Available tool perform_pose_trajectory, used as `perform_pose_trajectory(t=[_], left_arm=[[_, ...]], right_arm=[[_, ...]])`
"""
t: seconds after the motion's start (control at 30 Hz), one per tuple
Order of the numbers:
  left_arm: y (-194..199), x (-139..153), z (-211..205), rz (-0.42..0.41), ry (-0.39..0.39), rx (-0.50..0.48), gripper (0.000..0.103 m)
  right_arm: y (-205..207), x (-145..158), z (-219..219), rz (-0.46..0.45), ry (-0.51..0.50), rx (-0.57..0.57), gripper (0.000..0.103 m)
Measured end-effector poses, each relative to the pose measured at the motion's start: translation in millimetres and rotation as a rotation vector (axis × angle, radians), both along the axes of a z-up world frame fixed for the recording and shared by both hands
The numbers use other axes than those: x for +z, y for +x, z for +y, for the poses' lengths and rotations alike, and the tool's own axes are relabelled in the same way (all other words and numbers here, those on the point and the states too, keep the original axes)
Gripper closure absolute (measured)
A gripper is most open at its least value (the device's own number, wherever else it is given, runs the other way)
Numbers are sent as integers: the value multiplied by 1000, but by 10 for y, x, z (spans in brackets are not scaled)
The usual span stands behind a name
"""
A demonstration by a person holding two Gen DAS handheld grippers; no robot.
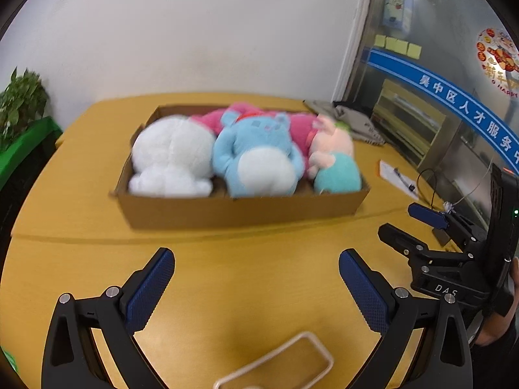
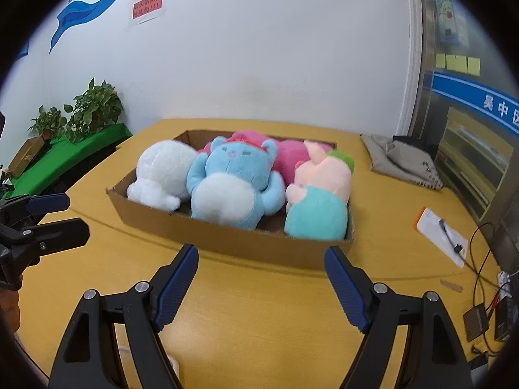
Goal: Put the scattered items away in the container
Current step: 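Pull both grippers back from the box, then move both grippers down to the clear phone case on the table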
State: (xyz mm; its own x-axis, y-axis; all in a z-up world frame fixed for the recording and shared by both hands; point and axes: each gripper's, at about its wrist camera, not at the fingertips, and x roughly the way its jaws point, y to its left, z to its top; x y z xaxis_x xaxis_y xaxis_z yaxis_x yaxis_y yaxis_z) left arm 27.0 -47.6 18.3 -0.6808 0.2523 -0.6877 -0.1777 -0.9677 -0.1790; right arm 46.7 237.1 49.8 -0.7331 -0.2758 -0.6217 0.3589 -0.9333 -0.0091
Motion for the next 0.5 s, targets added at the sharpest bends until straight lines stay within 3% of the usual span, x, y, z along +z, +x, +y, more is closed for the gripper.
perform_pose_trajectory(t=[0.2, 0.27, 0.5], left_arm=[[391, -696, -330, -183, -37, 77, 0], [495, -929, -420, -252, -8, 95, 0], [732, -1300, -429, -373, 70, 79, 5]], right_arm=[[284, -805, -176, -213, 0, 115, 23], [358, -1013, -242, -280, -21, 149, 23], [533, -1224, -321, -329, 8, 185, 24]])
